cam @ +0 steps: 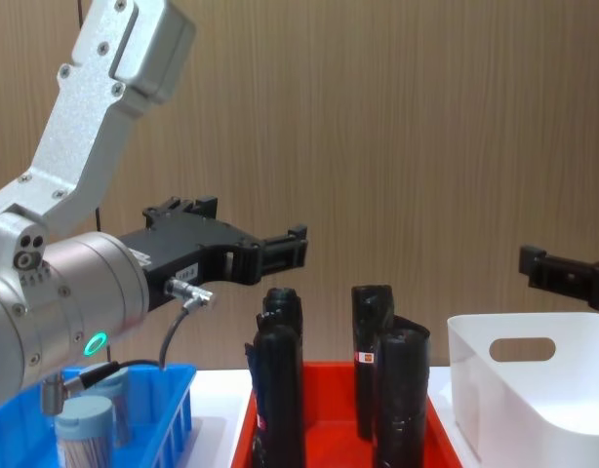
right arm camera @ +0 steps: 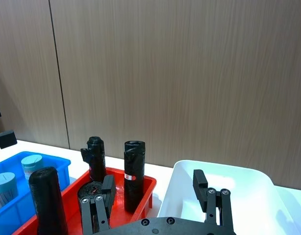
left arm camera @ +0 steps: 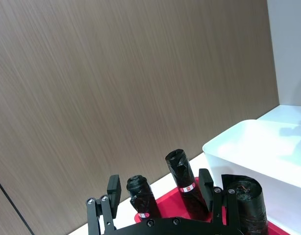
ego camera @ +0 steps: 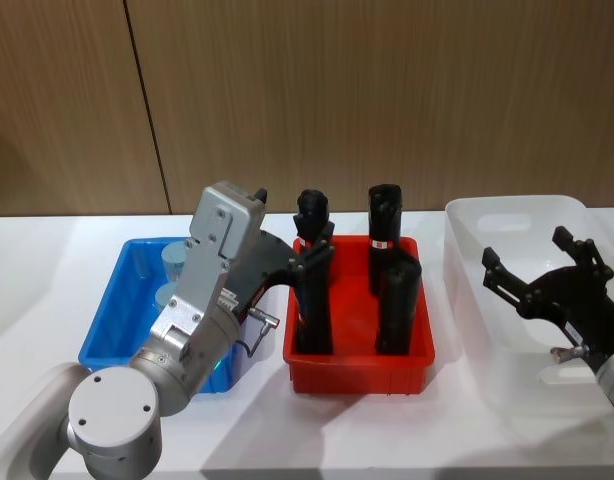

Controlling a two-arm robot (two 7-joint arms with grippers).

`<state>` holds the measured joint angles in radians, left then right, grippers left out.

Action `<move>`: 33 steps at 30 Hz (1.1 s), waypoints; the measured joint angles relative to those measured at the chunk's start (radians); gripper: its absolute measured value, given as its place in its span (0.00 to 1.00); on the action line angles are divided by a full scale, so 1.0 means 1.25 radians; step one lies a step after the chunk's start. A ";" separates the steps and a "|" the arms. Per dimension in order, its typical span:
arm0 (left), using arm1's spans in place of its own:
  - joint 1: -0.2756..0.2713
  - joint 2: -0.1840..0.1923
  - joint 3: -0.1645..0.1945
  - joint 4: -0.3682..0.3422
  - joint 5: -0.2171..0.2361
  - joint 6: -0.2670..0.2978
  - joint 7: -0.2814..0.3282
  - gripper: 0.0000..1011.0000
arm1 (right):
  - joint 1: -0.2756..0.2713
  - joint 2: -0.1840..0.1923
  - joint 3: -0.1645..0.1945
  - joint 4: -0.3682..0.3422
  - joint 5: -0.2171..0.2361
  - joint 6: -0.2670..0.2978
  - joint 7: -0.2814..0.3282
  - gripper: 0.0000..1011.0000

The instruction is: Pick the cotton swabs from the blue box and place them into the white box.

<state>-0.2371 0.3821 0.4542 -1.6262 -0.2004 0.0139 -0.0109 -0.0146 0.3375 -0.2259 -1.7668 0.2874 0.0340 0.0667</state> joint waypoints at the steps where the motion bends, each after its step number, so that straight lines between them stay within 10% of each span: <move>1: 0.000 0.000 0.000 0.000 0.000 0.000 0.000 0.99 | 0.000 0.000 0.000 0.000 0.000 0.000 0.000 0.99; 33: 0.002 0.011 -0.009 0.003 -0.007 0.000 -0.011 0.99 | 0.000 0.000 0.000 0.000 0.000 0.000 0.000 0.99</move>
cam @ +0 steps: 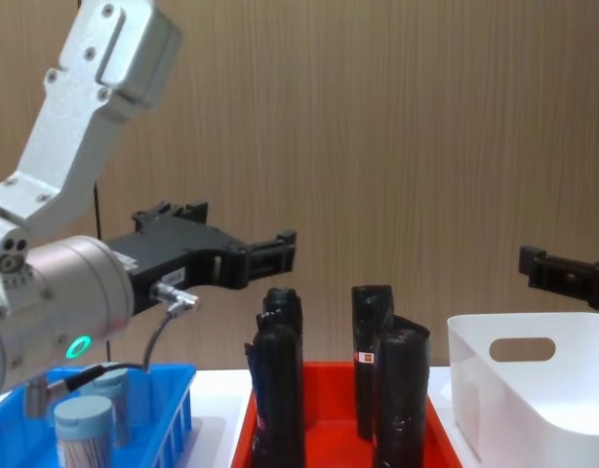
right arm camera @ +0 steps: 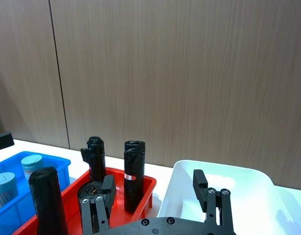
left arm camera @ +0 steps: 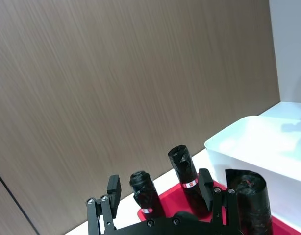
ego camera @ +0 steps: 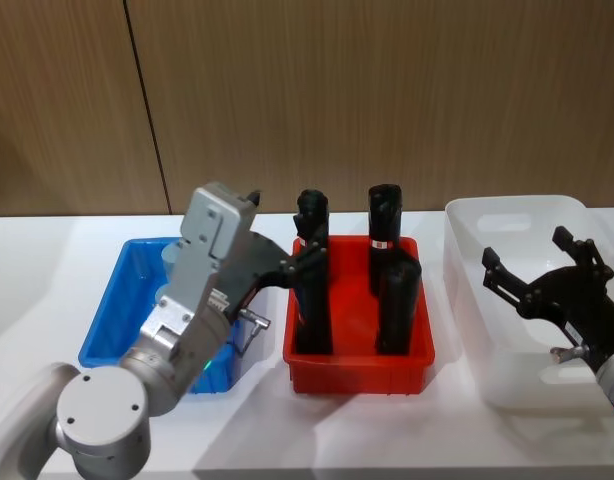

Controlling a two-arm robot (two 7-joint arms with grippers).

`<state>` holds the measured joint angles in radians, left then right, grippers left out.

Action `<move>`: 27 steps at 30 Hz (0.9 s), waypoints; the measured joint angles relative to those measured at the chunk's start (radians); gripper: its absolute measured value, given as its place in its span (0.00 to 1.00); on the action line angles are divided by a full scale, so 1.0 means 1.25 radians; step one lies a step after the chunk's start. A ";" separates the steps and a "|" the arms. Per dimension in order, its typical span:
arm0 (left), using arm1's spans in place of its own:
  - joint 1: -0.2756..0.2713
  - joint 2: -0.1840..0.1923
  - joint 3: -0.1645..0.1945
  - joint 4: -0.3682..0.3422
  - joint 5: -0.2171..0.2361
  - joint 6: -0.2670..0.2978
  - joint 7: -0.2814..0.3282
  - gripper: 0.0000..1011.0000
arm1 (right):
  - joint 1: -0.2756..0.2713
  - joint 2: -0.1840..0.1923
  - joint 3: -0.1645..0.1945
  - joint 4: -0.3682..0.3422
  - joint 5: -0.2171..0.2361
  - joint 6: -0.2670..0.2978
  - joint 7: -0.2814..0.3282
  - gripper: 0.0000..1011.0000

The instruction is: Pick the cotton swabs from the blue box and place them into the white box.

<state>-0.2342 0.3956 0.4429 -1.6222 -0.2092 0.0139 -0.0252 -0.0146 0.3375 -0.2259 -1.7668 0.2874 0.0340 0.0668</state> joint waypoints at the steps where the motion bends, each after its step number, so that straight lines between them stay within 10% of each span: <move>1: 0.001 0.002 -0.002 0.001 -0.002 0.000 -0.002 0.99 | 0.000 0.000 0.000 0.000 0.000 0.000 0.000 0.99; 27: 0.072 0.083 -0.071 0.012 -0.203 0.012 0.030 0.99 | 0.000 0.000 0.000 0.000 0.000 0.000 0.000 0.99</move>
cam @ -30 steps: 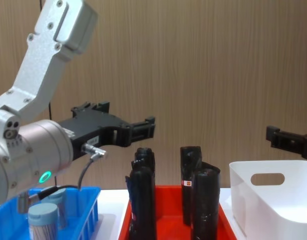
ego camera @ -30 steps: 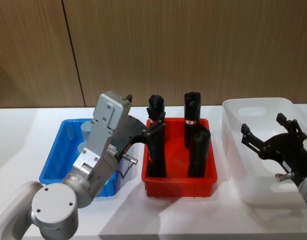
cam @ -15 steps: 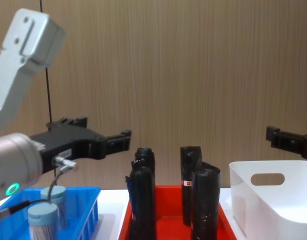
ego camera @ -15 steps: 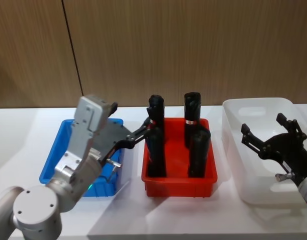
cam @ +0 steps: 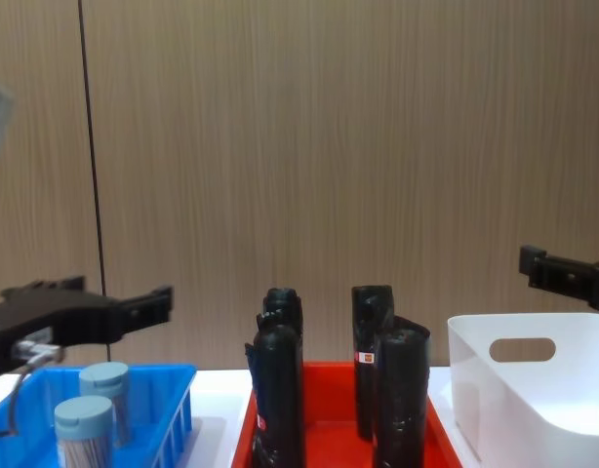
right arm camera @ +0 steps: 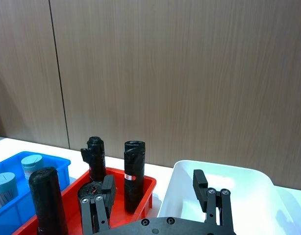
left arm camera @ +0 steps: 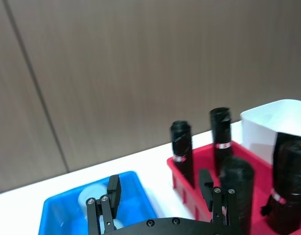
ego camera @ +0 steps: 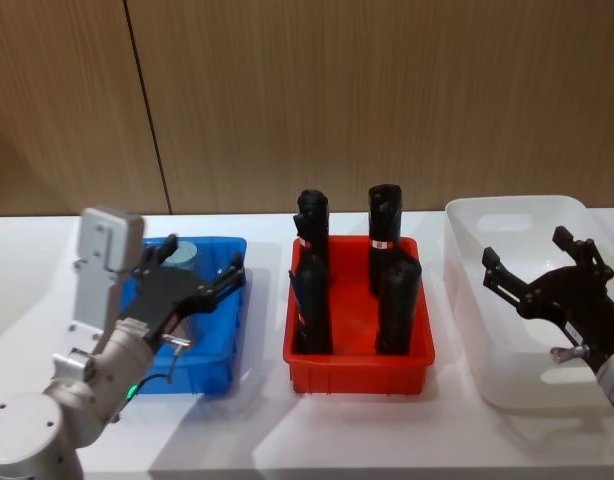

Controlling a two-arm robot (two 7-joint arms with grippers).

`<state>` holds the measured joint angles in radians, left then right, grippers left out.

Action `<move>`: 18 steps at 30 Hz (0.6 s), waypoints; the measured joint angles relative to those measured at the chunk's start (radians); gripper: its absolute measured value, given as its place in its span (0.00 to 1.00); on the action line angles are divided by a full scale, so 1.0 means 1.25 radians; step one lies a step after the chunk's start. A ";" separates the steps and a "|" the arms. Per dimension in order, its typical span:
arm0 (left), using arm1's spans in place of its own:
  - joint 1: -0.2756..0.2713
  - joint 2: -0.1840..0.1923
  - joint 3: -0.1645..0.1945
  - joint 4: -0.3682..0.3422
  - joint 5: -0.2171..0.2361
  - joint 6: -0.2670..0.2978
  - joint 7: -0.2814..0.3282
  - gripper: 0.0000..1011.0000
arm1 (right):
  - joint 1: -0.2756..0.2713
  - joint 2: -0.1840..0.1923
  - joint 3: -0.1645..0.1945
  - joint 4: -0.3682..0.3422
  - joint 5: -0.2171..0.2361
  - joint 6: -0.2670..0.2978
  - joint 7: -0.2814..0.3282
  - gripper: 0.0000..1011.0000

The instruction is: Pick the cotton swabs from the blue box and place them into the white box.

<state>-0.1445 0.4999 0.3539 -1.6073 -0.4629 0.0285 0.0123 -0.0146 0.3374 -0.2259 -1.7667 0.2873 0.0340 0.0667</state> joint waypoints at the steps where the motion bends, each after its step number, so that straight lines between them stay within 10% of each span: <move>1: 0.002 0.002 -0.002 0.000 -0.010 0.002 0.005 0.99 | 0.000 0.000 0.000 0.000 0.000 0.000 0.000 0.99; 18: 0.008 0.026 -0.041 0.028 -0.105 0.111 0.066 0.99 | 0.000 0.000 0.000 0.000 0.000 0.000 0.000 0.99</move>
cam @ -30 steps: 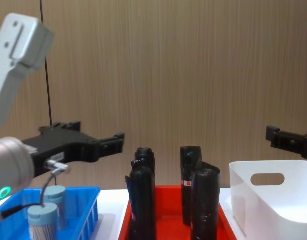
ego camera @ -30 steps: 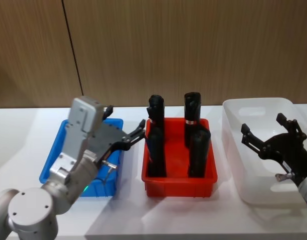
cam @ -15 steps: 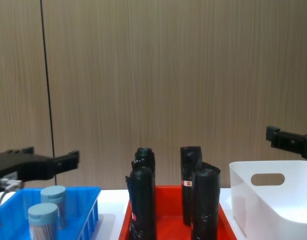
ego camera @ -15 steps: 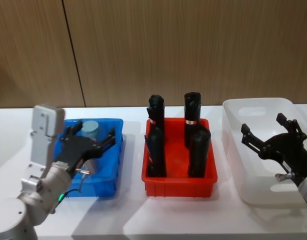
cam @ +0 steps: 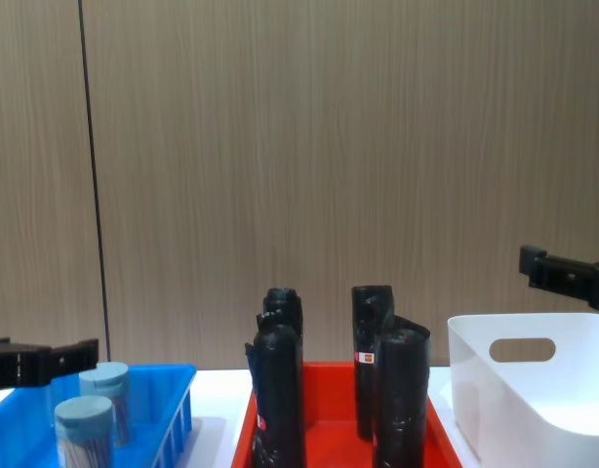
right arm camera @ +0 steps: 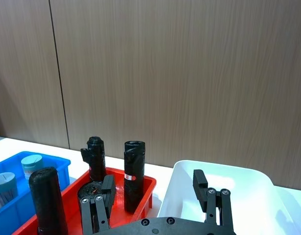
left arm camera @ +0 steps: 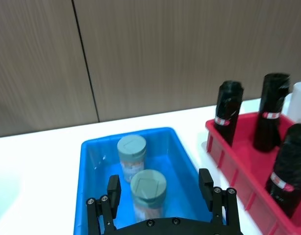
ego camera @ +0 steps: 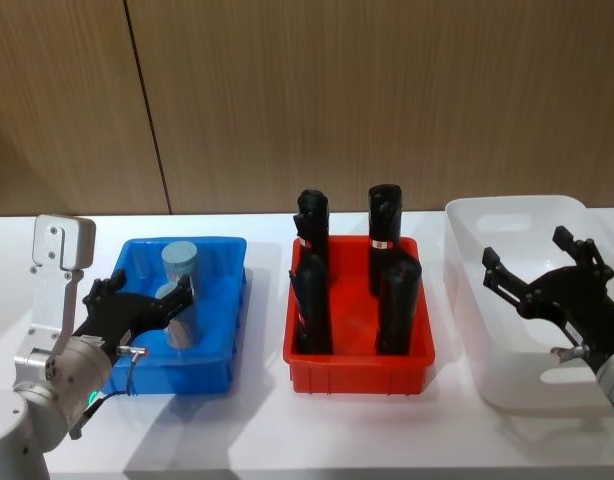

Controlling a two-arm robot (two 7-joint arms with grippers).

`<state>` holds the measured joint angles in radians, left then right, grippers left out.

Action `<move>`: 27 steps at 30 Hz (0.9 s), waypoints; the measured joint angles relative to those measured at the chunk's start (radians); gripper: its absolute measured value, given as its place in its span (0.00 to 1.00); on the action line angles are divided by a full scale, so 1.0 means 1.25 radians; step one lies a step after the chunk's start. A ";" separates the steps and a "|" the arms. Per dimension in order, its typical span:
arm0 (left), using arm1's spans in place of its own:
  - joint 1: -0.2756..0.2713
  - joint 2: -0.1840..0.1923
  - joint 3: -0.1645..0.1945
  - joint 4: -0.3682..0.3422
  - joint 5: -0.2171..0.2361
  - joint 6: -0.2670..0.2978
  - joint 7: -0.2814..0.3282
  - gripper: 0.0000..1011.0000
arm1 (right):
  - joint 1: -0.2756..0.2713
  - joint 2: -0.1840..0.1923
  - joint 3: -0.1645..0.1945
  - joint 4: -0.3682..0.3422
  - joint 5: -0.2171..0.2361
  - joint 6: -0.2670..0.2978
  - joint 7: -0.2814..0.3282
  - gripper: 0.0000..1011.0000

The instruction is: Pick the cotton swabs from the blue box and place them into the white box.

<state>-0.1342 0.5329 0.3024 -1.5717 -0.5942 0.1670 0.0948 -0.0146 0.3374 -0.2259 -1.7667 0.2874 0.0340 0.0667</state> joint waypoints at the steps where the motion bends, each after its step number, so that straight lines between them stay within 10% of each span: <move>1: -0.002 0.000 -0.001 0.002 0.000 0.007 0.001 0.99 | 0.000 0.000 0.000 0.000 0.000 0.000 0.000 0.99; 27: -0.105 -0.052 0.003 0.101 0.042 0.198 -0.025 0.99 | 0.000 0.000 0.000 0.000 0.000 0.000 0.000 0.99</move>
<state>-0.2660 0.4678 0.3058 -1.4453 -0.5413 0.4142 0.0642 -0.0147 0.3374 -0.2259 -1.7668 0.2873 0.0340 0.0667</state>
